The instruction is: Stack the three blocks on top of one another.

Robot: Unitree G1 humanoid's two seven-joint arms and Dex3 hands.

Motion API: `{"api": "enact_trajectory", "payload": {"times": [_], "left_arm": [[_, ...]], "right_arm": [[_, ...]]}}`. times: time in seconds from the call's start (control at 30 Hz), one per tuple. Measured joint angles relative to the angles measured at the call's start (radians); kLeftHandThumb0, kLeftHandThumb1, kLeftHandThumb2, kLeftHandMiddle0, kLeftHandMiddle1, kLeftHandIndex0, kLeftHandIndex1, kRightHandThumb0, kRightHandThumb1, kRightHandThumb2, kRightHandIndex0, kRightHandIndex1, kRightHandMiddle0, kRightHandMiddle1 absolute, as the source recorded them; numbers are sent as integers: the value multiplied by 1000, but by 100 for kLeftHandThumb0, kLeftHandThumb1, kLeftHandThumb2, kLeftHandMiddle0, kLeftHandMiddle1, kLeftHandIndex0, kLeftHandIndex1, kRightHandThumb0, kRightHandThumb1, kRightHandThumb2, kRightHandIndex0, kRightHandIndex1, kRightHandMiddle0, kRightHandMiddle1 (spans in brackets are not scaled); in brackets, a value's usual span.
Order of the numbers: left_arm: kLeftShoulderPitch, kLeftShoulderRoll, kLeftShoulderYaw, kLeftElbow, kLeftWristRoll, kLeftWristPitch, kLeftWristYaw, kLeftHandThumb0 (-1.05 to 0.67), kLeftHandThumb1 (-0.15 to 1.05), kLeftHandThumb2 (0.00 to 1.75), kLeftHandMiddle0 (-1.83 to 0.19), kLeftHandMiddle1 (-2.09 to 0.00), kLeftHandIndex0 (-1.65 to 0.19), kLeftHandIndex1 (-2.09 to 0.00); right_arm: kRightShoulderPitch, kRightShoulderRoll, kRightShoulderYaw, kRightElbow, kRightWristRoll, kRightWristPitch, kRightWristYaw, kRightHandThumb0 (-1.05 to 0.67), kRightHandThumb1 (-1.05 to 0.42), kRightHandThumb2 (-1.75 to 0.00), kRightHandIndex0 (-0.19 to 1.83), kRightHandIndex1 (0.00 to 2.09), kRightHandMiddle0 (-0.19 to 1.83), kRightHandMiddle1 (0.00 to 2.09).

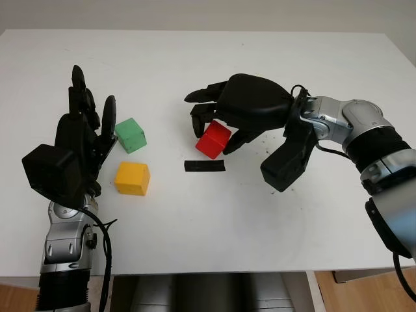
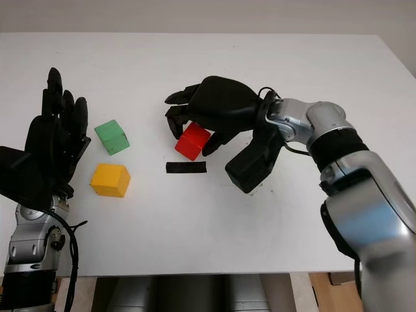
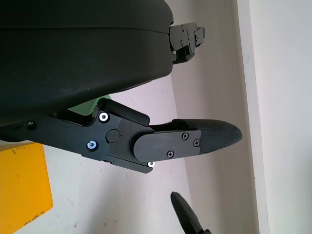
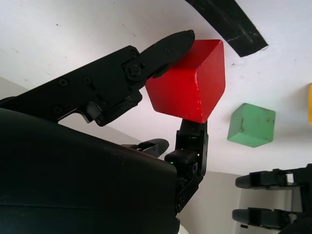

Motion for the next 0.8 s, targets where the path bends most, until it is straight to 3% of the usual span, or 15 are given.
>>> {"api": "enact_trajectory", "payload": {"times": [0.37, 0.8], "left_arm": [[6, -7, -1, -1, 2, -4, 9, -70, 105, 48, 19, -4, 16, -6], [8, -8, -2, -15, 3, 6, 13, -70, 105, 49, 19, 0, 18, -5]], "right_arm": [[-16, 22, 61, 58, -14, -41, -15, -56, -91, -6, 39, 4, 52, 141], [-17, 36, 82, 73, -22, -50, -42, -59, -88, -5, 43, 6, 58, 139]]}}
